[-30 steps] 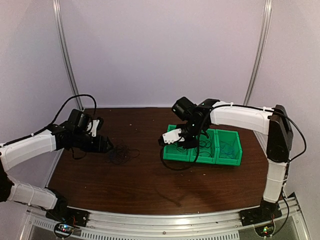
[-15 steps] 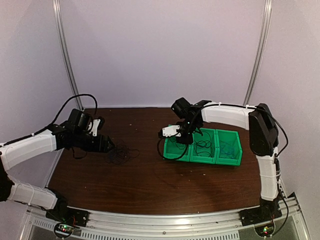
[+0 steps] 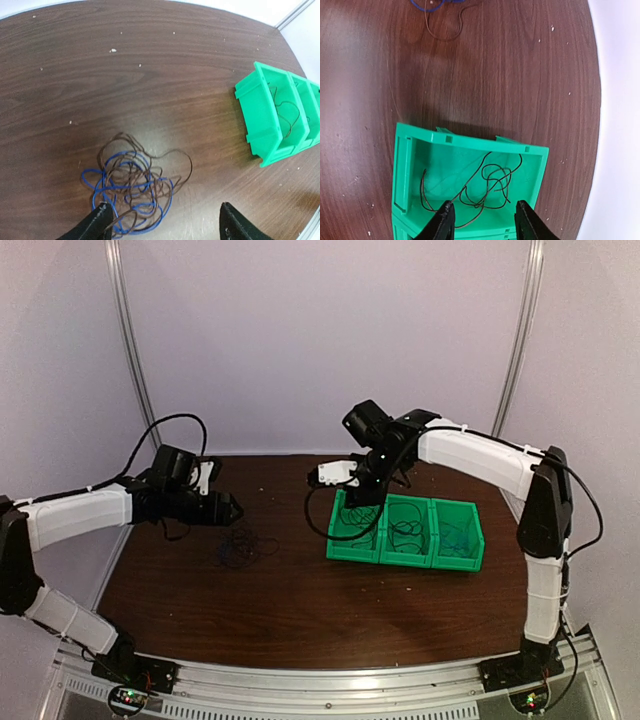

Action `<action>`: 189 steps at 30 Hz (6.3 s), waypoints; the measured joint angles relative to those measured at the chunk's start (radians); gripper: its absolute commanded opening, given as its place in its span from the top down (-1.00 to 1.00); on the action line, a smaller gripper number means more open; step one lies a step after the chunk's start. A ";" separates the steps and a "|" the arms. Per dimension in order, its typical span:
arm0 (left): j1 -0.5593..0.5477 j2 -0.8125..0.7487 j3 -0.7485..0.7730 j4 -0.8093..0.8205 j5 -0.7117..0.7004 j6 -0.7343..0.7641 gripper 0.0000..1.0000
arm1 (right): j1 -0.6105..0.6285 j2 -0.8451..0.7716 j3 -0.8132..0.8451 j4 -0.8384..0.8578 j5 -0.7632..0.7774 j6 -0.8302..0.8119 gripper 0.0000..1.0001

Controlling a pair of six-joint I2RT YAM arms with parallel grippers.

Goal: Untangle the cables

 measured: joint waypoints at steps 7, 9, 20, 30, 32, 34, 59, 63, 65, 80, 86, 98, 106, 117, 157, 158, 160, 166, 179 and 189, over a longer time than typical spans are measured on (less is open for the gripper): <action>0.045 0.217 0.075 0.144 0.021 -0.014 -0.39 | 0.053 0.027 0.071 0.057 -0.094 0.102 0.19; 0.051 0.234 0.068 0.154 0.030 -0.021 -0.39 | 0.060 0.064 0.092 0.111 -0.154 0.180 0.19; 0.053 0.113 -0.015 0.180 0.040 -0.043 -0.39 | 0.072 0.357 0.194 0.407 -0.500 0.538 0.02; 0.053 0.040 -0.064 0.133 0.008 -0.046 -0.40 | 0.111 0.454 0.270 0.508 -0.589 0.626 0.04; 0.053 0.020 -0.070 0.117 0.003 -0.046 -0.40 | 0.114 0.470 0.285 0.529 -0.599 0.637 0.09; 0.053 0.002 -0.071 0.102 -0.003 -0.046 -0.40 | 0.115 0.488 0.298 0.539 -0.605 0.647 0.15; -0.002 -0.217 -0.390 0.421 0.082 -0.045 -0.39 | 0.118 0.384 0.232 0.577 -0.632 0.754 1.00; -0.021 -0.190 -0.393 0.565 0.087 -0.048 -0.38 | 0.127 0.281 0.223 0.600 -0.638 0.778 1.00; -0.032 -0.147 -0.393 0.634 0.085 -0.060 -0.36 | 0.137 0.245 0.222 0.607 -0.645 0.780 1.00; -0.043 0.380 -0.283 0.849 -0.069 -0.248 -0.21 | 0.183 0.092 0.227 0.550 -0.838 0.797 1.00; -0.043 0.403 -0.283 0.856 -0.106 -0.282 -0.18 | 0.140 -0.042 0.324 0.539 -0.922 0.788 1.00; -0.045 0.404 -0.285 0.848 -0.185 -0.283 -0.18 | -0.203 -0.184 0.358 0.547 -0.977 0.811 1.00; -0.049 0.386 -0.306 0.838 -0.208 -0.281 -0.20 | -0.350 -0.232 0.360 0.611 -1.006 0.897 1.00; -0.048 0.262 -0.420 0.801 -0.212 -0.192 -0.26 | -0.560 -0.280 0.431 0.615 -0.927 0.840 1.00; -0.131 -0.192 -0.447 0.709 -0.325 0.014 -0.58 | -0.646 -0.292 0.418 0.695 -0.845 0.899 1.00; -0.131 -0.201 -0.444 0.697 -0.328 0.010 -0.58 | -0.629 -0.292 0.415 0.693 -0.843 0.892 1.00; -0.131 -0.216 -0.443 0.675 -0.336 0.003 -0.58 | -0.590 -0.292 0.403 0.681 -0.833 0.871 1.00; -0.131 -0.242 -0.443 0.623 -0.363 -0.016 -0.58 | -0.474 -0.283 0.368 0.621 -0.795 0.790 1.00; -0.131 -0.267 -0.446 0.604 -0.393 -0.027 -0.58 | -0.438 -0.269 0.299 0.587 -0.757 0.730 1.00; -0.131 -0.264 -0.451 0.603 -0.399 -0.031 -0.58 | -0.430 -0.276 0.041 0.598 -0.747 0.703 1.00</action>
